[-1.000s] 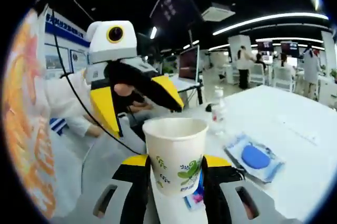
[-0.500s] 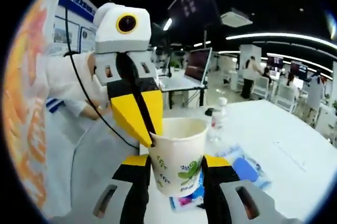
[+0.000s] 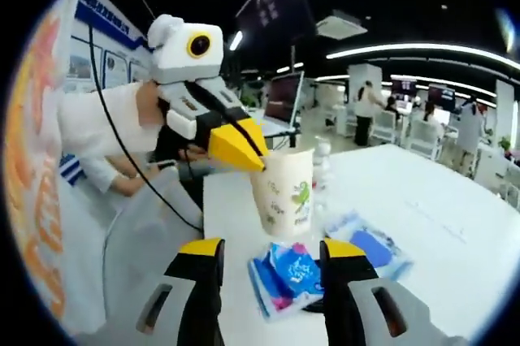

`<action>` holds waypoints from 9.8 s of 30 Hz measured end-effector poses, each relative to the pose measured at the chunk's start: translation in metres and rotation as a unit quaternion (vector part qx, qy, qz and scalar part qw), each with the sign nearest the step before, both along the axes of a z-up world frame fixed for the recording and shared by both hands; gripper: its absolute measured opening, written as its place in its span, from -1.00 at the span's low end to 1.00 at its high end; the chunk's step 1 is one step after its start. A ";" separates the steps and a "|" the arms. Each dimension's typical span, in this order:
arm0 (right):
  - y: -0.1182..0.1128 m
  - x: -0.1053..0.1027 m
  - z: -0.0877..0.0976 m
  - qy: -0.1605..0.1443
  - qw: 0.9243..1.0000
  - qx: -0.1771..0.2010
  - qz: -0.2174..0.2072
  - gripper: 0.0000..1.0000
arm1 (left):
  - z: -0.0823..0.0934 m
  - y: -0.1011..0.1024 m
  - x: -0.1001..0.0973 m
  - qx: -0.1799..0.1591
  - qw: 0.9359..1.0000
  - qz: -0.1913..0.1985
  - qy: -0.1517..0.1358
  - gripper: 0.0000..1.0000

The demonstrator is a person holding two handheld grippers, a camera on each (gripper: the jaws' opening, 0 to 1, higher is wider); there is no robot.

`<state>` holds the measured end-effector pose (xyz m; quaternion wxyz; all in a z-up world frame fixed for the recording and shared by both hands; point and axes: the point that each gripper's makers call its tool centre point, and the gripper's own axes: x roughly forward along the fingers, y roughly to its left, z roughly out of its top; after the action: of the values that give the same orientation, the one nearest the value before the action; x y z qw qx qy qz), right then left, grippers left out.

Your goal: Arrange the tabletop items into an orderly group along one side of the table until the central work area is clear of visible clutter.

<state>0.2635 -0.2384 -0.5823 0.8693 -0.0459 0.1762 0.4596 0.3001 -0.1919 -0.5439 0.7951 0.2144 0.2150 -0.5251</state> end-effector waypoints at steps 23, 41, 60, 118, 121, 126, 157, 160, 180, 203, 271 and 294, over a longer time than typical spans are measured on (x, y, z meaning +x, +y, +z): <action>-0.048 -0.019 -0.022 0.058 0.994 0.028 -0.093 -0.09 | -0.049 0.025 0.143 0.067 0.992 0.097 -0.034 -1.00; -0.064 -0.017 -0.035 0.094 0.983 0.052 -0.146 -0.10 | -0.101 0.037 0.171 0.094 0.987 0.129 -0.004 -1.00; -0.069 -0.012 -0.044 0.113 0.979 0.054 -0.163 -0.10 | -0.137 0.037 0.186 0.090 0.984 0.151 0.020 -1.00; -0.082 -0.010 -0.048 0.147 0.969 0.079 -0.182 0.05 | -0.074 0.108 0.063 -0.122 0.926 0.356 0.035 0.38; -0.083 -0.010 -0.050 0.150 0.968 0.079 -0.187 0.05 | -0.077 0.105 0.056 -0.136 0.919 0.367 0.043 0.39; -0.084 -0.013 -0.053 0.156 0.966 0.085 -0.189 0.04 | -0.084 0.105 0.046 -0.138 0.916 0.373 0.056 0.38; -0.084 -0.028 -0.080 0.216 0.954 0.085 -0.189 -0.08 | -0.131 0.078 0.017 -0.101 0.918 0.353 0.147 0.17; -0.078 -0.025 -0.088 0.235 0.952 0.071 -0.183 -0.08 | -0.141 0.075 0.015 -0.094 0.916 0.354 0.164 0.16; 0.002 0.019 -0.147 0.254 0.957 -0.050 -0.131 -0.06 | -0.205 0.048 -0.011 -0.048 0.893 0.369 0.252 -0.32; -0.020 0.021 -0.157 0.296 0.935 0.012 -0.195 -0.97 | -0.190 0.039 -0.012 -0.084 0.885 0.382 0.254 -1.00; -0.218 0.086 -0.114 0.283 0.896 0.121 -0.321 -1.00 | -0.143 -0.161 0.055 -0.017 0.965 0.144 0.219 -0.95; -0.237 0.149 -0.154 0.299 0.906 0.066 -0.293 -1.00 | -0.172 -0.180 0.088 -0.037 0.932 0.197 0.301 -0.91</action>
<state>0.4130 -0.4758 -0.7366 0.8725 0.2048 0.4024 0.1867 0.3878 -0.3717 -0.7159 0.7877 -0.0299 0.4630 -0.4054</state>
